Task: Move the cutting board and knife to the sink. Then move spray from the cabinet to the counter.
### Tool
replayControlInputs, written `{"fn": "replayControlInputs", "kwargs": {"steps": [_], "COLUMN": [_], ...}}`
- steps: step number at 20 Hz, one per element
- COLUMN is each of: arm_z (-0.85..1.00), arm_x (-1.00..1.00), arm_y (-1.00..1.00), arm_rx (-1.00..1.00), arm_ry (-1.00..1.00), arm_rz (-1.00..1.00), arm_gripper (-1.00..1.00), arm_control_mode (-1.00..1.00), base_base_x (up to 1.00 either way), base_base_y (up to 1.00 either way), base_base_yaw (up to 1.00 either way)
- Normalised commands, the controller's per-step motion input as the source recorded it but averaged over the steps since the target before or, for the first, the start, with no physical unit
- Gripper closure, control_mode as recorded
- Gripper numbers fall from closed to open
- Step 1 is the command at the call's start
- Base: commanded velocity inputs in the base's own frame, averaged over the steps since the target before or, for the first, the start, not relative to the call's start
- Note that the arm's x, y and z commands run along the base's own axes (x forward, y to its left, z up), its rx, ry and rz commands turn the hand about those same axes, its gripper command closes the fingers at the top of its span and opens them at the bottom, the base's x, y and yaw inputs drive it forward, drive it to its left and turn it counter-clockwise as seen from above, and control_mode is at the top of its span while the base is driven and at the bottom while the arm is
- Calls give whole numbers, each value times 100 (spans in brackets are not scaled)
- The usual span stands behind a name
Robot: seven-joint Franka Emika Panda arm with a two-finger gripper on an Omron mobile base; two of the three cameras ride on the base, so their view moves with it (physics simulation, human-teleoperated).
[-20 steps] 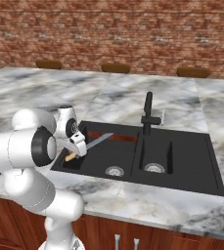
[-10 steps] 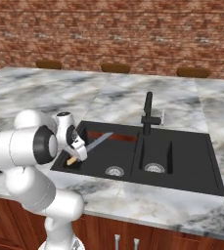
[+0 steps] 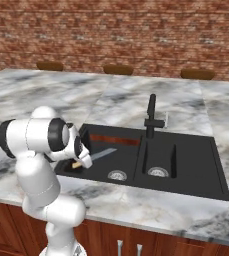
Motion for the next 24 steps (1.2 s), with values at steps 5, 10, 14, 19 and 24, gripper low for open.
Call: {"fn": "replayControlInputs", "kwargs": {"steps": [5, 10, 14, 19, 24], "arm_z": [-55, -72, -17, 18, 63], "arm_x": [59, 34, 11, 0, -10], "arm_y": [0, -2, 0, 0, 0], "arm_rx": [-2, 0, 0, 0, 0], "arm_ry": [-1, 0, 1, 0, 0], "arm_rz": [0, 0, -1, -2, -15], "arm_gripper": [100, 100, -100, -100, -100], "arm_control_mode": [-100, -100, -100, -100, -100], "base_base_x": [0, 0, 0, 0, 0], "base_base_y": [0, 0, 0, 0, 0], "base_base_yaw": [0, 0, 0, 0, 0]}}
